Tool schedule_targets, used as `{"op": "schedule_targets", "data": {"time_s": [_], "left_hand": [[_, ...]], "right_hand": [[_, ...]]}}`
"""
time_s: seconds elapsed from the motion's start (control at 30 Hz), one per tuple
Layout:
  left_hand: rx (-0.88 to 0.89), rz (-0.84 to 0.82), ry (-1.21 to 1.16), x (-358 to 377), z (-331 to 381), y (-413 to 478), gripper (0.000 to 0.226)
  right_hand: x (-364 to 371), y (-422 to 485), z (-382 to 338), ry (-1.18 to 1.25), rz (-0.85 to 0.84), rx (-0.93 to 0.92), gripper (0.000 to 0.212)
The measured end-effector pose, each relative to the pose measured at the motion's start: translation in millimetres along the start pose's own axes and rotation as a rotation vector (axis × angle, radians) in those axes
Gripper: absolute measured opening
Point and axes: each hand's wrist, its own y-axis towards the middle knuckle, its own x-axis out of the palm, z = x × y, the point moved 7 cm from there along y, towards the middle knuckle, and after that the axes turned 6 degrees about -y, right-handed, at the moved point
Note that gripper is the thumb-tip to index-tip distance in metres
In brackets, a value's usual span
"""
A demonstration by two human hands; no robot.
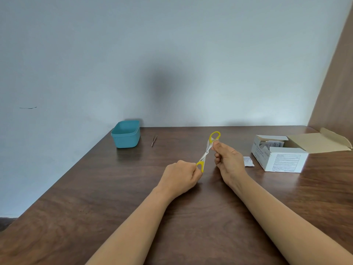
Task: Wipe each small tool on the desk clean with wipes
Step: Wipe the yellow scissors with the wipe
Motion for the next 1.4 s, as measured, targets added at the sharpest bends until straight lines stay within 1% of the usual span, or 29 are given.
{"op": "schedule_targets", "data": {"time_s": [0.07,0.13,0.27,0.33,0.4,0.47,0.53,0.6,0.7,0.77,0.83,0.97,1.03,1.17,1.27,1.4], "left_hand": [[-0.016,0.004,-0.022,-1,-3,0,0.048],[-0.023,0.003,-0.044,-2,-4,0,0.047],[0.009,-0.019,-0.047,1,-1,0,0.050],[0.017,-0.024,-0.035,4,-1,0,0.050],[0.012,-0.020,-0.031,4,-2,1,0.050],[-0.006,-0.012,-0.054,3,-3,1,0.050],[-0.013,-0.016,-0.078,2,-4,2,0.050],[-0.006,-0.023,-0.079,2,-3,2,0.049],[-0.002,-0.039,-0.054,3,-1,1,0.049],[-0.001,-0.048,-0.040,4,0,1,0.049],[0.000,-0.054,-0.026,5,0,1,0.049],[0.008,-0.046,-0.010,6,-1,2,0.048],[0.012,-0.046,-0.014,7,-2,2,0.048],[0.020,-0.045,-0.028,7,-2,2,0.047],[0.022,-0.042,-0.037,7,-1,3,0.047],[0.039,-0.045,-0.033,8,1,3,0.047]], "right_hand": [[7,-3,3,-0.120,-0.059,-0.005,0.002],[9,-4,3,-0.129,-0.059,-0.001,0.002],[-5,0,-4,0.084,0.059,0.009,0.003],[-9,1,-6,0.122,0.077,0.006,0.003],[-4,0,-4,0.083,0.026,0.021,0.006],[5,-3,0,-0.024,-0.068,0.037,0.007],[11,-6,0,-0.081,-0.112,0.040,0.006],[9,-5,-1,-0.040,-0.086,0.039,0.007],[3,-3,-3,0.092,-0.014,0.068,0.008],[2,-2,-5,0.128,-0.009,0.076,0.006],[3,-2,-8,0.109,-0.045,0.076,0.003],[12,-3,-13,0.059,-0.205,0.074,0.008],[15,-4,-11,0.040,-0.249,0.081,0.008],[15,-5,-8,-0.007,-0.242,0.066,0.008],[12,-4,-11,0.042,-0.214,0.052,0.008],[10,-3,-15,0.104,-0.217,0.043,0.004]]}}
